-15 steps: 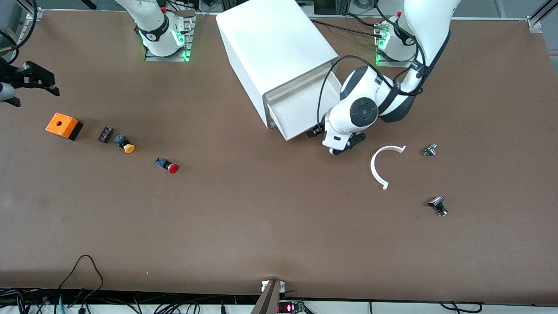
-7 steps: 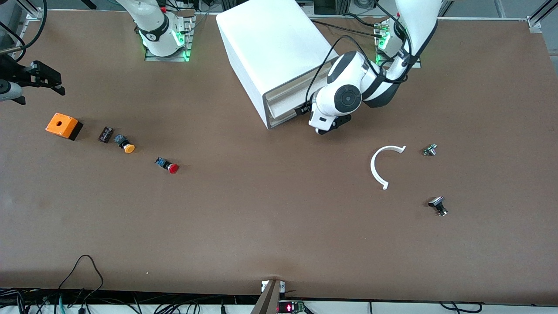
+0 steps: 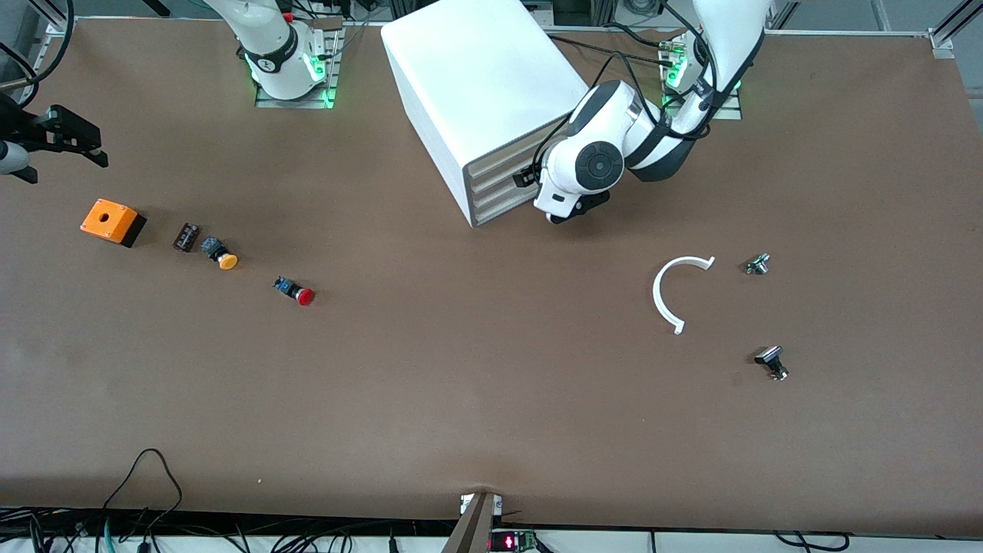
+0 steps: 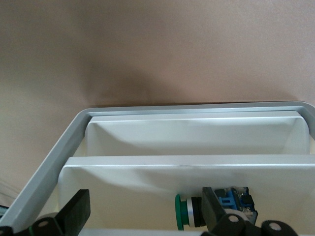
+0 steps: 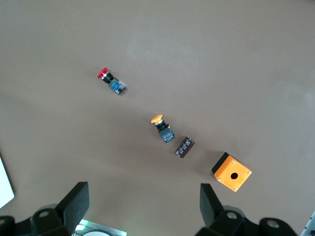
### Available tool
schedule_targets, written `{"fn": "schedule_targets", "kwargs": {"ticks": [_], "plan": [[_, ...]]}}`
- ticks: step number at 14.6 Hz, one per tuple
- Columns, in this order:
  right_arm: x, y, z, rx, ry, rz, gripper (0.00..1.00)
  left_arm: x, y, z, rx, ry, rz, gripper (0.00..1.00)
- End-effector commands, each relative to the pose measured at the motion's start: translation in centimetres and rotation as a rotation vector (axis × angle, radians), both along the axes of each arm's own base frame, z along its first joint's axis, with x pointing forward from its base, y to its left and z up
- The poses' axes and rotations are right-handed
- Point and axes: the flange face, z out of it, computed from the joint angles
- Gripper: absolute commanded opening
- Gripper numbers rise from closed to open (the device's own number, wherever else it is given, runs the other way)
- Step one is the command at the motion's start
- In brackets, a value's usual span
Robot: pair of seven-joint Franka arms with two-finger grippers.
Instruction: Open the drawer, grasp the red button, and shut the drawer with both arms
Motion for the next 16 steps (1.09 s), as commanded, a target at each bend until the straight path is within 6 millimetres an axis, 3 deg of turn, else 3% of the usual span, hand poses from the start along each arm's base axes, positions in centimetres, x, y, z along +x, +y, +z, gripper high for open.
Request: {"fn": "schedule_targets", "kwargs": {"ticks": [1, 4, 8, 10, 12, 16], "plan": [[-0.5, 0.4, 0.9, -0.002, 0.011, 0.048, 1.00, 1.9, 3.2, 1.5, -0.007, -0.017, 0.060, 1.00], [-0.3, 0.2, 0.4, 0.001, 0.023, 0.041, 1.00, 8.1, 9.6, 3.0, 0.003, -0.118, 0.201, 1.00], [0.3, 0.2, -0.2, -0.005, 0.019, 0.054, 1.00, 12.6, 17.9, 7.7, -0.052, -0.270, 0.174, 1.00], [0.6, -0.2, -0.3, -0.009, 0.006, 0.049, 1.00, 13.2, 20.6, 10.7, -0.013, -0.361, 0.089, 1.00], [0.6, -0.1, -0.3, -0.011, 0.005, 0.041, 1.00, 13.0, 22.5, 13.3, 0.086, -0.450, -0.115, 1.00], [0.8, -0.1, -0.4, -0.009, 0.009, 0.050, 1.00, 12.4, 28.2, 19.0, 0.110, -0.451, -0.279, 1.00]]}}
